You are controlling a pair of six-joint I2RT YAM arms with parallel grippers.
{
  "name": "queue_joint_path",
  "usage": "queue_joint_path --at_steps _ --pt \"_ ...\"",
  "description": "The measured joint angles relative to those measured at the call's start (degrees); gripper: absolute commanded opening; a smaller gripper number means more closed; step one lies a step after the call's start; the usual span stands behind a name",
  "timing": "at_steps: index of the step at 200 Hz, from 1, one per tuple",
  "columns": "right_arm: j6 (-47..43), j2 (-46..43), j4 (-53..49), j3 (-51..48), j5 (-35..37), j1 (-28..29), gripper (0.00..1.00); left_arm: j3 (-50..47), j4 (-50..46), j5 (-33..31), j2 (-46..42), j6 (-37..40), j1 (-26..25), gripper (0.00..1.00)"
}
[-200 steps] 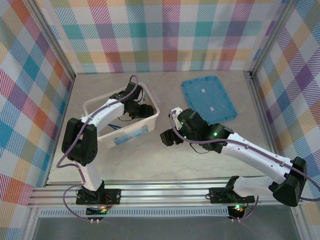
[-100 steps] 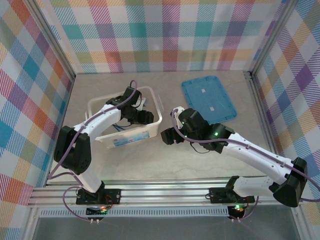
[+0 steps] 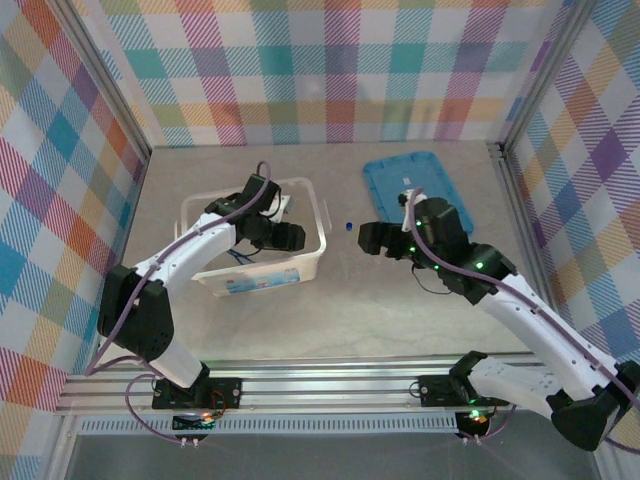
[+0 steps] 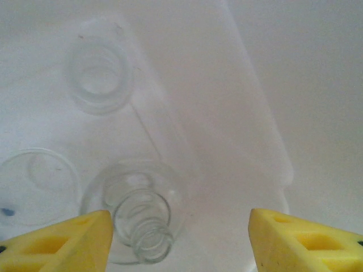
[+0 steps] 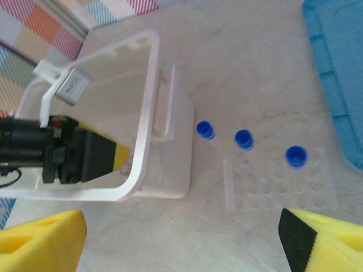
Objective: Organize the chemistry lab equipment
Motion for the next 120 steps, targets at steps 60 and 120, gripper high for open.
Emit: queue_joint_path --at_steps 60,120 --pt "5.4 -4.6 -0.1 -0.4 -1.9 -10.2 0.96 2.4 0.2 -9.1 -6.9 -2.2 1.2 0.66" --pt "11.5 -5.0 1.5 -7.9 -7.6 -23.9 1.00 2.7 0.1 -11.6 -16.8 -3.2 1.2 0.67"
